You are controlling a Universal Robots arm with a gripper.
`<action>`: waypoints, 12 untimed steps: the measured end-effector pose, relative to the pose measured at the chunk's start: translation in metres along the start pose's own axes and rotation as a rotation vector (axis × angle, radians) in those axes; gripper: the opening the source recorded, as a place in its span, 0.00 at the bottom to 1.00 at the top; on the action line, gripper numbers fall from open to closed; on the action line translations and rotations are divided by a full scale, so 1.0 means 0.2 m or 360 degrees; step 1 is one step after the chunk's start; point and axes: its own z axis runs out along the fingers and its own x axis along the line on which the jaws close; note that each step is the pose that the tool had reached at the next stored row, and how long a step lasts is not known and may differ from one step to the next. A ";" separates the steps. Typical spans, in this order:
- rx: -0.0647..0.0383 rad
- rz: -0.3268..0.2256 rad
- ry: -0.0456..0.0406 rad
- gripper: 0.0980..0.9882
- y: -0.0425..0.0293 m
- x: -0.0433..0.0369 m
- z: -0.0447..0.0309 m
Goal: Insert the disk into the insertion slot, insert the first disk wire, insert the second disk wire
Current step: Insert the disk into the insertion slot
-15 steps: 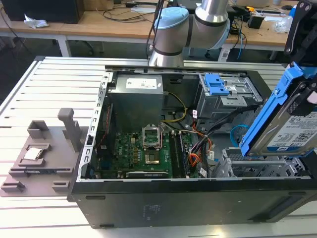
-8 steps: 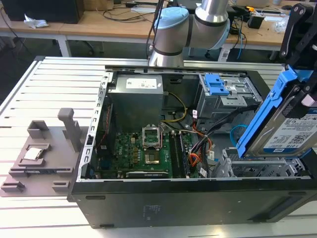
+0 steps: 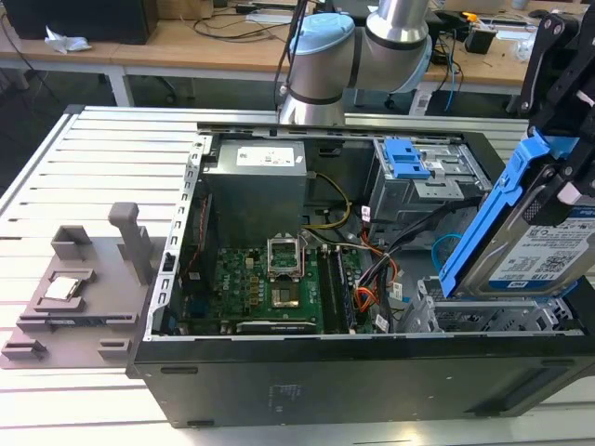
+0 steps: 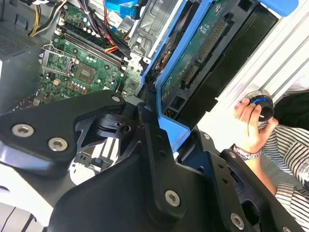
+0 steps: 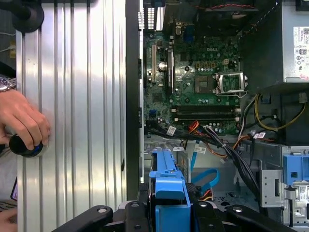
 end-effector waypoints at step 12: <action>0.0000 0.0000 0.0000 0.30 0.001 -0.034 0.038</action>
